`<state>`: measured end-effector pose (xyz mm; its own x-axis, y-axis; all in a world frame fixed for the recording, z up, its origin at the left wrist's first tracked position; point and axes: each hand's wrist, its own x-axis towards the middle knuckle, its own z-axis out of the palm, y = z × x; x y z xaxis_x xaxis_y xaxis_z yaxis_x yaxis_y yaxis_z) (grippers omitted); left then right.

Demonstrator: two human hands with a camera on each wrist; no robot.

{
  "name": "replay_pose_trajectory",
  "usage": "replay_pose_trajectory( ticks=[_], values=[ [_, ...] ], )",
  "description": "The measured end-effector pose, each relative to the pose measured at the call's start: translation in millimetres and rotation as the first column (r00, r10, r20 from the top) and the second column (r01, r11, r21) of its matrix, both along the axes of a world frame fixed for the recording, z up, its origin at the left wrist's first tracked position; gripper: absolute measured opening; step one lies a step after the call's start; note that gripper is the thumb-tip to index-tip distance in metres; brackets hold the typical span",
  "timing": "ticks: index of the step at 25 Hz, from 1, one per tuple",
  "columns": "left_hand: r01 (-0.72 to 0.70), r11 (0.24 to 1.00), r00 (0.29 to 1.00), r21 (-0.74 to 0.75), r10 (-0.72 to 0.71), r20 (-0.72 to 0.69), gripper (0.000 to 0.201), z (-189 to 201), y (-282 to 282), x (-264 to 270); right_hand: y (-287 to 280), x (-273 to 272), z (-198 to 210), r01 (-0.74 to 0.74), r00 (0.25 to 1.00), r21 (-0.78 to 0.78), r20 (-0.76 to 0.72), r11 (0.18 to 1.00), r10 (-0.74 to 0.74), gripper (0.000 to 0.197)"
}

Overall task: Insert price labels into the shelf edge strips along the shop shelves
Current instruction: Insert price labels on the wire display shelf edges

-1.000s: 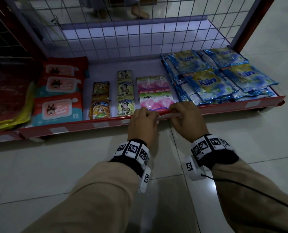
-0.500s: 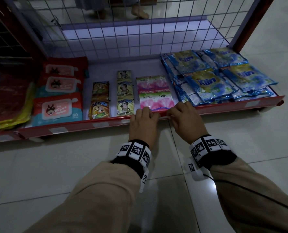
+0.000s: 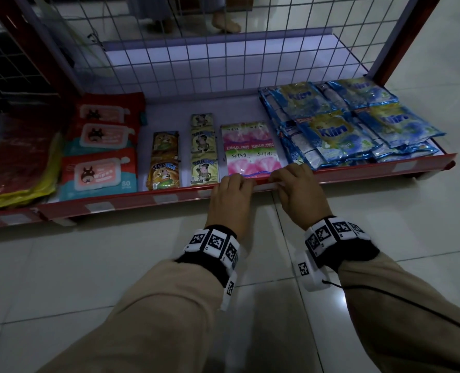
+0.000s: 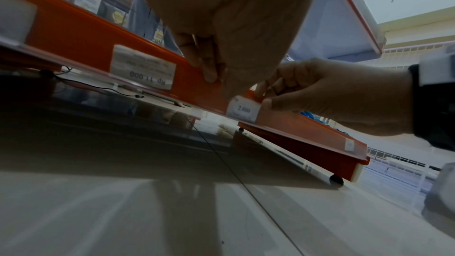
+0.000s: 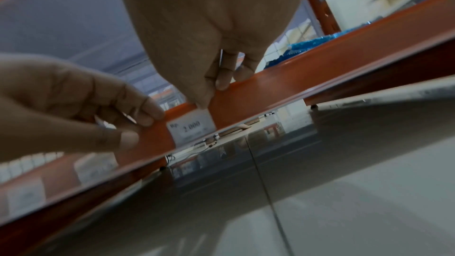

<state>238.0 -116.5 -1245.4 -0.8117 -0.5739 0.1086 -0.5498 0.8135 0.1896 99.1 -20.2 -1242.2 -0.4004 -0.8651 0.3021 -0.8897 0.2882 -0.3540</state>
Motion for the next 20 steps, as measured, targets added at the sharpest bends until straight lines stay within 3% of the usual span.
replay_pose_trajectory(
  ticks=[6,12,20],
  values=[
    [0.064,0.997,0.998,-0.034,-0.064,-0.021,0.045,2.3,-8.4,23.1,-13.4,31.1,4.2,-0.015,0.997,0.080,-0.076,0.997,0.021,0.035],
    [-0.128,0.987,0.987,-0.098,0.117,-0.107,0.063,-2.9,-37.0,88.0,-34.1,56.2,6.3,-0.024,0.993,0.101,-0.111,0.995,0.036,0.031],
    [-0.052,0.997,0.988,-0.049,0.044,-0.149,0.056,-8.1,-38.7,104.9,-47.0,80.1,-2.5,-0.156,0.981,0.065,-0.103,0.986,0.162,0.039]
  ],
)
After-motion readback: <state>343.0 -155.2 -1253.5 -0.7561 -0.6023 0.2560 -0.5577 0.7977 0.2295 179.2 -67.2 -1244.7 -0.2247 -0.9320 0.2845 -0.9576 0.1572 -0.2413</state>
